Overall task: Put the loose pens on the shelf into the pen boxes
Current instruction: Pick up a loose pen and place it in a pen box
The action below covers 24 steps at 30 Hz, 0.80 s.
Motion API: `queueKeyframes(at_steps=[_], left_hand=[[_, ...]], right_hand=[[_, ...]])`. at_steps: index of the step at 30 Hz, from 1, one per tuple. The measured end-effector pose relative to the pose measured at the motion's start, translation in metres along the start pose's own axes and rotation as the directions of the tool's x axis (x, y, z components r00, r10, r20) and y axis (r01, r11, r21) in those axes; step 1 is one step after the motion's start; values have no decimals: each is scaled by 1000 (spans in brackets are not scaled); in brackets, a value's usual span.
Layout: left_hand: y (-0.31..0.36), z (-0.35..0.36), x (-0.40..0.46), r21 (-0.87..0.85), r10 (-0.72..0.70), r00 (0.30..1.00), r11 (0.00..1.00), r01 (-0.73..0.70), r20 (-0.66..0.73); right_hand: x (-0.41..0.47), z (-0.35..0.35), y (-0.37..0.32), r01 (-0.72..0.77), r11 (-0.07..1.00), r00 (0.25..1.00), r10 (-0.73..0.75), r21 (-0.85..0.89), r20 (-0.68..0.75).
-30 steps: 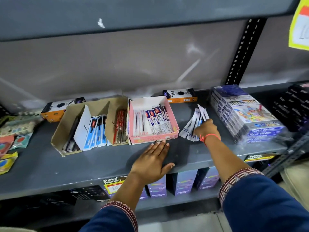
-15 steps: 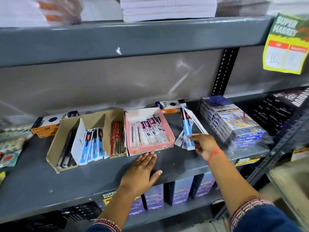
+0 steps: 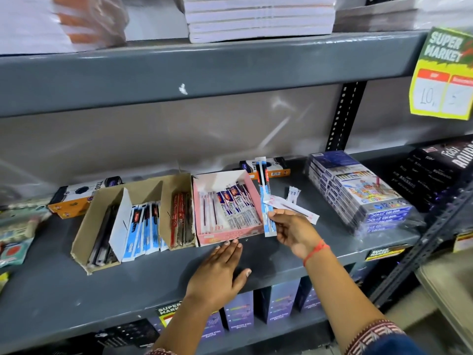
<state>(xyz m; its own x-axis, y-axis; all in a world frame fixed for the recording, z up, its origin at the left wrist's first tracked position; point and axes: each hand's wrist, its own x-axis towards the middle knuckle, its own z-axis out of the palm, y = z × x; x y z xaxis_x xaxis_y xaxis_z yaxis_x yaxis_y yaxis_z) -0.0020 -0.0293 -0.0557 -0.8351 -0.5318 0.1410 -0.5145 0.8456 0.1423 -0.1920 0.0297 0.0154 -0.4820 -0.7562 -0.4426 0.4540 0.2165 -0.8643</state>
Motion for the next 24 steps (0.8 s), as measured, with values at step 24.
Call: queueKeyframes(at_steps=[24], left_hand=[[0, 1, -1, 10, -23, 1000, 1000, 22, 12]], right_hand=[[13, 4, -21, 235, 971, 965, -229, -37, 131]])
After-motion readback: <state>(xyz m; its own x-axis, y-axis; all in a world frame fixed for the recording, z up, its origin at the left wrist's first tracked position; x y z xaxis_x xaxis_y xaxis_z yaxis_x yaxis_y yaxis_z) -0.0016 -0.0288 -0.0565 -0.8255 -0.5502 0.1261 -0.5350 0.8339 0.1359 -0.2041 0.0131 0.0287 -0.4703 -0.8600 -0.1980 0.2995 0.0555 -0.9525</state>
